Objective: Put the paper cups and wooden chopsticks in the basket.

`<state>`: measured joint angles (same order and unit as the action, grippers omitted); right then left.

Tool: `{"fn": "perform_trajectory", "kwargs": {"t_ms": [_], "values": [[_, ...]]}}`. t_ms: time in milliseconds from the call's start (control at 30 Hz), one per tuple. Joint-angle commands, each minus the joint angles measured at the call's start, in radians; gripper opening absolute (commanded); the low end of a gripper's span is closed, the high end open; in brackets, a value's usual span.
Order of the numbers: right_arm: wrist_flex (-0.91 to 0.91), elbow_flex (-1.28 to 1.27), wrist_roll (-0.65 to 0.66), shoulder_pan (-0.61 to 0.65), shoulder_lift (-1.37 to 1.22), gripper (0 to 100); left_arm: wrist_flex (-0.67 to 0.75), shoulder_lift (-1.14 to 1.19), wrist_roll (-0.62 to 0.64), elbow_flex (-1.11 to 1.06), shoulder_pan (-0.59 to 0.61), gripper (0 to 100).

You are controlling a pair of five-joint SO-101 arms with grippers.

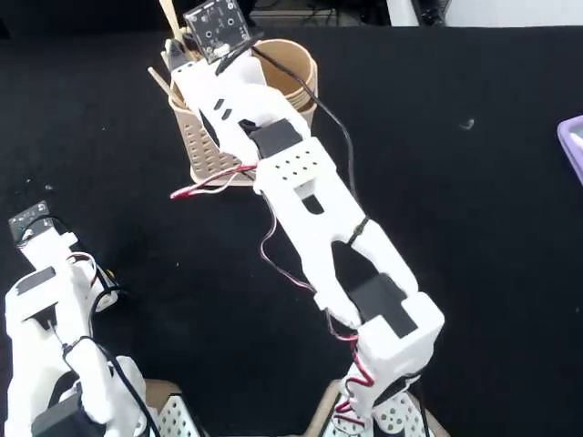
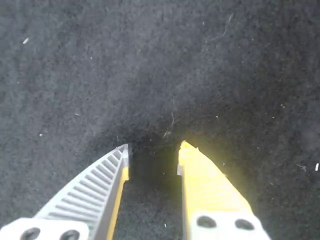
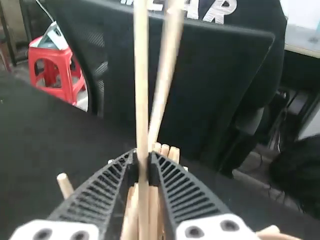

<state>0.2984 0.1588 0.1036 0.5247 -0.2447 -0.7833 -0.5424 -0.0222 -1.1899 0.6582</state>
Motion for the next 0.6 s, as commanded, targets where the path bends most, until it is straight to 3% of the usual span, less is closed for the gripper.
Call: {"fn": "perform_trajectory", "kwargs": {"t_ms": [0, 133, 367, 433, 500, 567], "values": [[0.107, 0.058, -0.012, -0.014, 0.065, 14.6, 0.034, 0.002, -0.006, 0.005, -0.002, 16], [0.244, 0.077, -0.081, -0.02, 0.174, 16.3, 0.034, 0.002, -0.006, 0.005, -0.002, 16], [0.514, 0.073, -0.08, -0.017, 0.495, 16.1, 0.034, 0.002, -0.006, 0.005, -0.002, 16], [0.652, 0.077, -0.078, -0.02, 0.618, 11.8, 0.034, 0.002, -0.006, 0.005, -0.002, 16], [0.793, 0.067, -0.077, -0.025, 0.746, 1.3, 0.028, 0.0, -0.006, 0.005, -0.002, 16], [0.928, 0.036, -0.052, -0.057, 0.857, 3.7, 0.025, -0.008, -0.006, -0.001, 0.007, 16]]}}
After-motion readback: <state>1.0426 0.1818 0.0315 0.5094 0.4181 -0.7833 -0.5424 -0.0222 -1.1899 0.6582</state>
